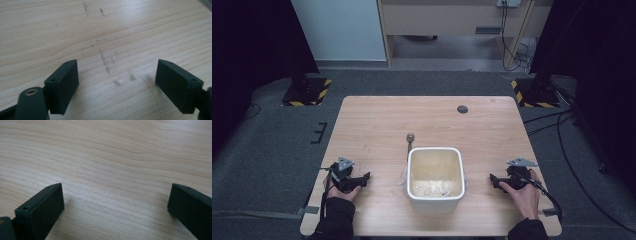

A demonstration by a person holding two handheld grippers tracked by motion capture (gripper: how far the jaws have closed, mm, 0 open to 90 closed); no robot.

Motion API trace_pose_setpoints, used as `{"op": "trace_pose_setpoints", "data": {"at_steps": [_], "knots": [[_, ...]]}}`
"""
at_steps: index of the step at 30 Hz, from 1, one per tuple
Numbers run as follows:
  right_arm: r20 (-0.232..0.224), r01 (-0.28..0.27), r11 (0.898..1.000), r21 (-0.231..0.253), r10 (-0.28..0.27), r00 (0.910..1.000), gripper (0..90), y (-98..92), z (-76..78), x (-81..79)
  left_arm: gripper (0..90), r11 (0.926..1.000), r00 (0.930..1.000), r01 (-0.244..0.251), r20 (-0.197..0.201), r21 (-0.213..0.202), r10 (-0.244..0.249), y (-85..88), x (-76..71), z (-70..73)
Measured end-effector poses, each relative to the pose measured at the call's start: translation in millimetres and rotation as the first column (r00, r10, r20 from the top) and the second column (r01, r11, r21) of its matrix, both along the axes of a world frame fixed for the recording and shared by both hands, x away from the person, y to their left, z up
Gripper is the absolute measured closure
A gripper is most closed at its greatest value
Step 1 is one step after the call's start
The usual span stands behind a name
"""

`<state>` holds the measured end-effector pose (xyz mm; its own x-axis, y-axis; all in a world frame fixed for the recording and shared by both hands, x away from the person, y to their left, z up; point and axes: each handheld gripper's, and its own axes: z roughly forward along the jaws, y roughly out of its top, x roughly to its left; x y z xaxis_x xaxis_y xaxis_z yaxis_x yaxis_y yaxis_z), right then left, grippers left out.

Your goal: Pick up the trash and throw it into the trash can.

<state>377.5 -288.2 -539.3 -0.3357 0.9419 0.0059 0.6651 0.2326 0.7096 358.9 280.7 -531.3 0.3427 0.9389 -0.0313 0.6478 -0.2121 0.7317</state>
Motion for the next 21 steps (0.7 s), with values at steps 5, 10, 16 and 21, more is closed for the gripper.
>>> {"op": "trace_pose_setpoints", "data": {"at_steps": [5, 10, 16, 21], "knots": [[0.000, -0.001, 1.000, -0.001, 0.001, 1.0000, 0.7, -0.1, 0.0, -0.1, 20.9, 0.9995, 0.9989, 0.000, 0.047, -0.031, 0.002, -2.7, -2.8, 8.9], [-0.003, -0.003, 1.000, -0.002, 0.003, 1.0000, 0.6, 0.1, 0.1, -1.0, 21.4, 0.9978, 0.9930, 0.012, 0.118, -0.065, -0.004, -8.7, -8.4, 23.2], [-0.004, -0.005, 1.000, -0.003, 0.005, 1.0000, 0.6, 0.1, 0.2, -1.2, 21.4, 0.9954, 0.9863, 0.031, 0.164, -0.091, -0.016, -15.7, -12.4, 35.4], [-0.005, -0.003, 1.000, -0.003, 0.003, 1.0000, 0.6, 0.2, 0.2, -1.2, 21.6, 0.9937, 0.9821, 0.049, 0.186, -0.101, -0.029, -20.9, -14.1, 42.8]]}}
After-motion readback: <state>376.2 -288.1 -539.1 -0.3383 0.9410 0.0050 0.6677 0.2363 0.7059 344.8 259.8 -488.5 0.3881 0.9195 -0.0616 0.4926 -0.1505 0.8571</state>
